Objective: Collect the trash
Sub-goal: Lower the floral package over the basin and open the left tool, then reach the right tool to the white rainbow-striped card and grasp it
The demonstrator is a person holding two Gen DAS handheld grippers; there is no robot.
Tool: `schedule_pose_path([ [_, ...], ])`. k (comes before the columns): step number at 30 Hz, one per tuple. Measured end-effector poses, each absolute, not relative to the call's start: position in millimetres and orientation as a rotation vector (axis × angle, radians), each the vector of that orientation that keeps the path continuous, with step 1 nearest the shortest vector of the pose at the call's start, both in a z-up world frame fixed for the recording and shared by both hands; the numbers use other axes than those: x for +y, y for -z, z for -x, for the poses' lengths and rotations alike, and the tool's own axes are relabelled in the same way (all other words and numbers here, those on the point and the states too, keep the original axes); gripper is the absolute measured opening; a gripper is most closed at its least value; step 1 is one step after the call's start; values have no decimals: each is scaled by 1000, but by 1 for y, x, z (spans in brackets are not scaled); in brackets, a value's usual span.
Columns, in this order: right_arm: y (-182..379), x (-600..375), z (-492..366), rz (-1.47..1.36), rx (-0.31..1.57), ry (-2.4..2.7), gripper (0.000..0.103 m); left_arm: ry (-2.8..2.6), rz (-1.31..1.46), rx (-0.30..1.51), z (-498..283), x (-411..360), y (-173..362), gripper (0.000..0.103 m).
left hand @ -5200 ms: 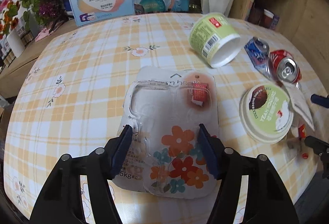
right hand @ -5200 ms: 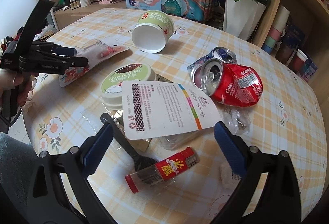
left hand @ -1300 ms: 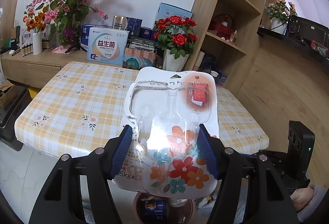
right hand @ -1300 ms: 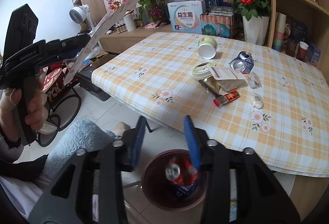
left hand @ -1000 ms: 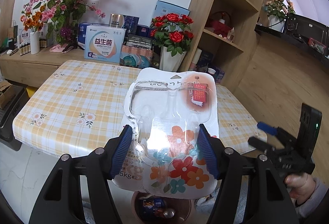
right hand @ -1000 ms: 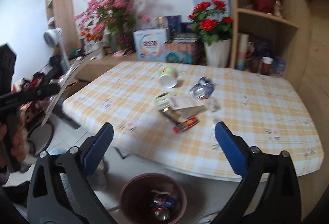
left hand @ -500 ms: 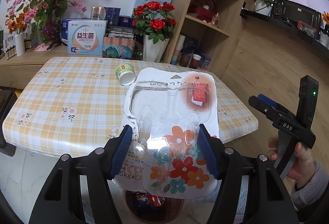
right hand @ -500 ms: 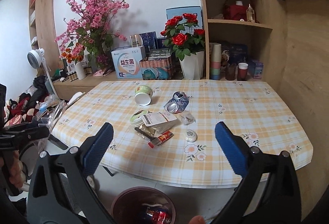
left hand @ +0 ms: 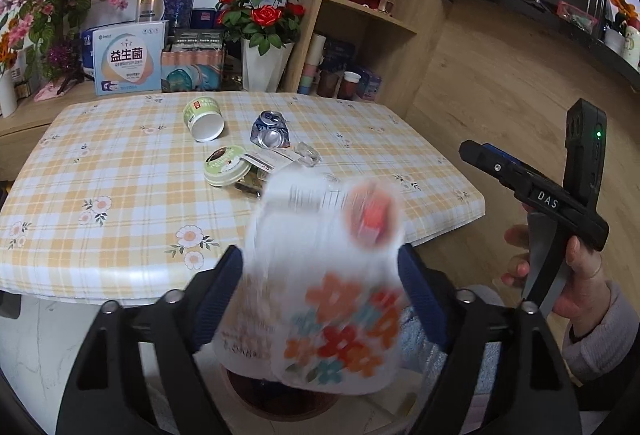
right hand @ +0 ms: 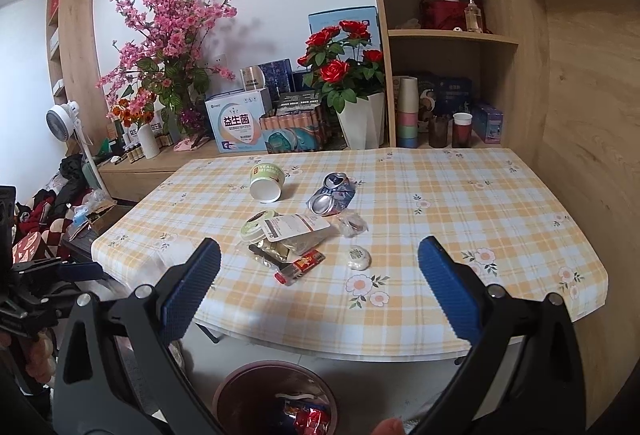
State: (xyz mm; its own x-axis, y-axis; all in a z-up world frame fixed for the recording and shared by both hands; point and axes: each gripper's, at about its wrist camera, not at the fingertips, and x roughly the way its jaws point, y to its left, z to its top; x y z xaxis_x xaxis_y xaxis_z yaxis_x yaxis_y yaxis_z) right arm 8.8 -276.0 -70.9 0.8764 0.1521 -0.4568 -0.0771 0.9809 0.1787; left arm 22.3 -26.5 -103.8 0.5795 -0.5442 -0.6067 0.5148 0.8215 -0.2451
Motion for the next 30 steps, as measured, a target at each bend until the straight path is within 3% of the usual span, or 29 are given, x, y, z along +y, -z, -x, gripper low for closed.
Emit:
schedule_pose_path([
  [10,73,-275,-13,-146,500,-105,98,440,52,650,-31,6,92,97],
  [30,90,-274,-32,-161,561,-77,98,127,120,606,-56,72,93,97],
])
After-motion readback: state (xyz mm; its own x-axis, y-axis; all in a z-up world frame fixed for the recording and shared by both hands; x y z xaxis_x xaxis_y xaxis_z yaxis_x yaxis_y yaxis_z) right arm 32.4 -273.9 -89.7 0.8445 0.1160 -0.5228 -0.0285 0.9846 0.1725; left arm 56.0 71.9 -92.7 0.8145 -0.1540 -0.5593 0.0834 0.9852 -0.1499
